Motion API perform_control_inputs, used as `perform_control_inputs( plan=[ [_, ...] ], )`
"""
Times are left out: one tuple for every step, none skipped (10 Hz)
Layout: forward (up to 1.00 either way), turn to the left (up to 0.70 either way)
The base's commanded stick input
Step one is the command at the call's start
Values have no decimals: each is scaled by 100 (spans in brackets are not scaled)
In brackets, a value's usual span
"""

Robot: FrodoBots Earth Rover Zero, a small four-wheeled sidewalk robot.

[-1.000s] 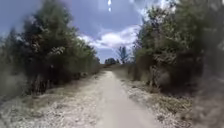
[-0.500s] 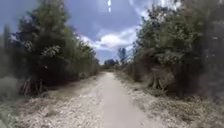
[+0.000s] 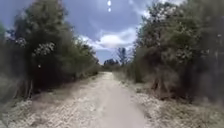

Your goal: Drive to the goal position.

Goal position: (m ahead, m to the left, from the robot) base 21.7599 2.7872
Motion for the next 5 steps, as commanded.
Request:
perform_control_inputs(
  plan=[
    [50,0],
    [50,0],
    [50,0],
    [50,0],
    [50,0]
  ],
)
